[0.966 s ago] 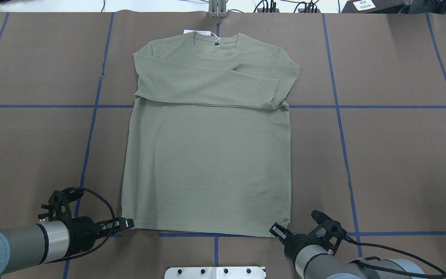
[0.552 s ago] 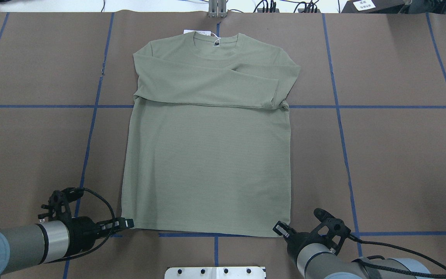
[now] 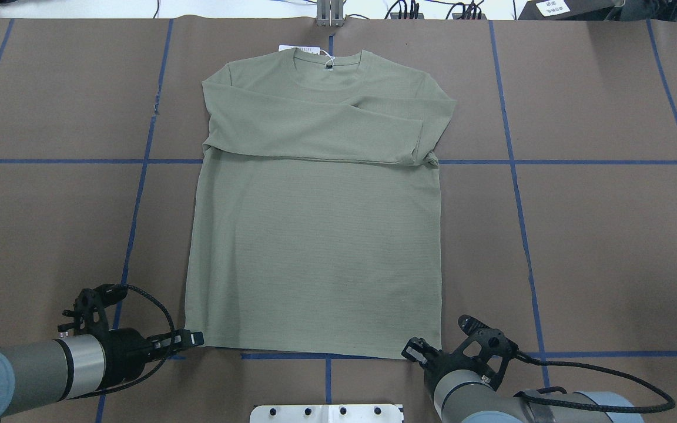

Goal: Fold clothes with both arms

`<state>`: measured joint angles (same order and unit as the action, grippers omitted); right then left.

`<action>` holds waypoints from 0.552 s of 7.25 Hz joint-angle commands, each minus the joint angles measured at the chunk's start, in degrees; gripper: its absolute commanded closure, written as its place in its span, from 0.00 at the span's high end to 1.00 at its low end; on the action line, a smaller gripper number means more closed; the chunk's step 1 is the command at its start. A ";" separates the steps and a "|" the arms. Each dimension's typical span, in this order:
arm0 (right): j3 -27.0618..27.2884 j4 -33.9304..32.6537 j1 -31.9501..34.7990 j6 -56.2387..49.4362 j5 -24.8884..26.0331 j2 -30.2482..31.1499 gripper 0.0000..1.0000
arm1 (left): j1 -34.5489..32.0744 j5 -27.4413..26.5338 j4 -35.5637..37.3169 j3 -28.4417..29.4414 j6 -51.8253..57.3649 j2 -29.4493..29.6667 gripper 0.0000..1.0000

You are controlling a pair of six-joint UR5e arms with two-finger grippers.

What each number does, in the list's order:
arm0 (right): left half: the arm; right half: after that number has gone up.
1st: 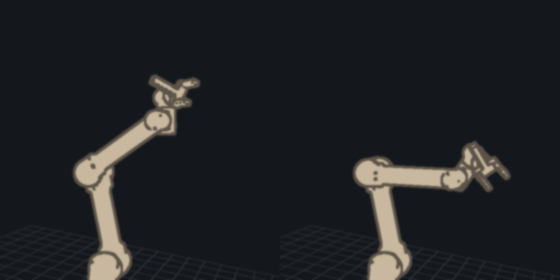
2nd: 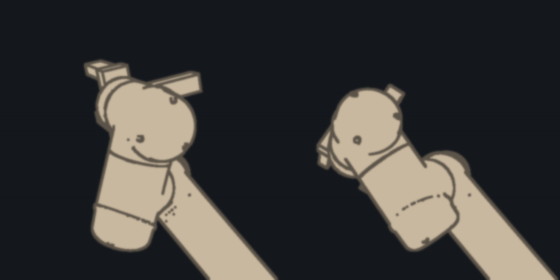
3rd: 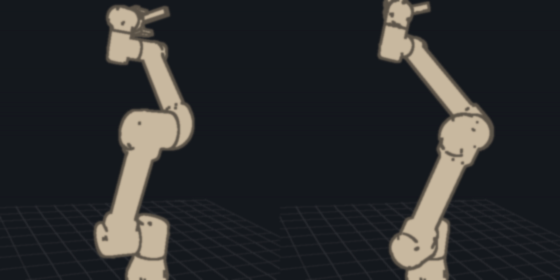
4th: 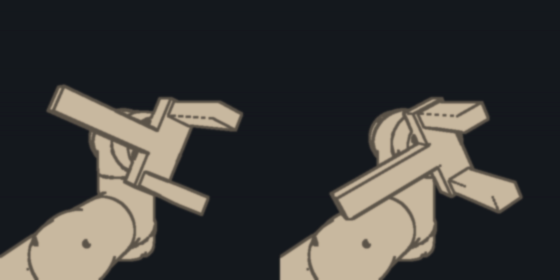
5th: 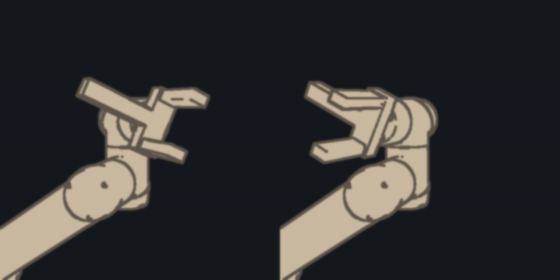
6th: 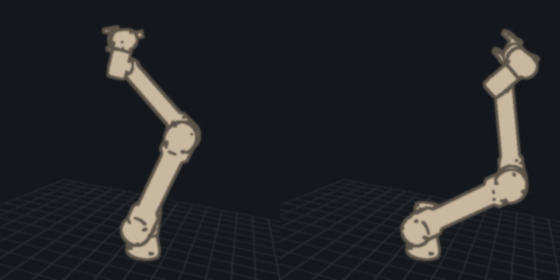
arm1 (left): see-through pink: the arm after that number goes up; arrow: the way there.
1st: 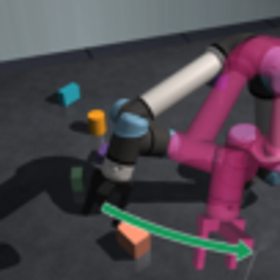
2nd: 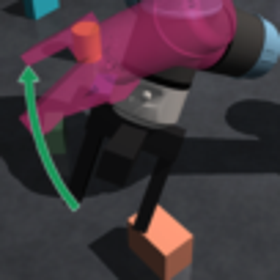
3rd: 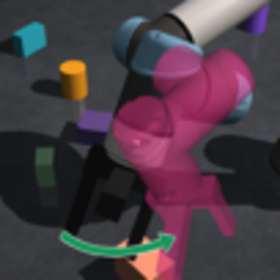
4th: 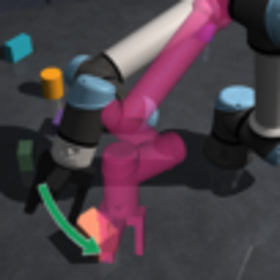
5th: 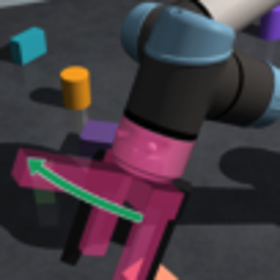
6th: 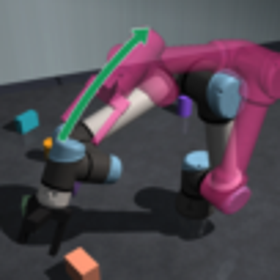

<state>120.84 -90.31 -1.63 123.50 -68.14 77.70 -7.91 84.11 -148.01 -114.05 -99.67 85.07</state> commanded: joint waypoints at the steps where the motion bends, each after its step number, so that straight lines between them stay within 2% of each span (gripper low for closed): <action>1: -0.25 -2.60 0.57 -0.63 -1.11 -0.89 1.00 | 0.00 0.00 0.00 -0.03 0.00 0.00 0.00; 4: -3.14 -2.59 0.40 -1.07 -0.85 -1.06 0.99 | 0.00 0.00 0.00 -0.29 0.00 -0.17 0.00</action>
<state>119.07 -92.87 -1.11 122.32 -69.15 76.78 -7.91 84.11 -148.01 -114.17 -99.67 85.05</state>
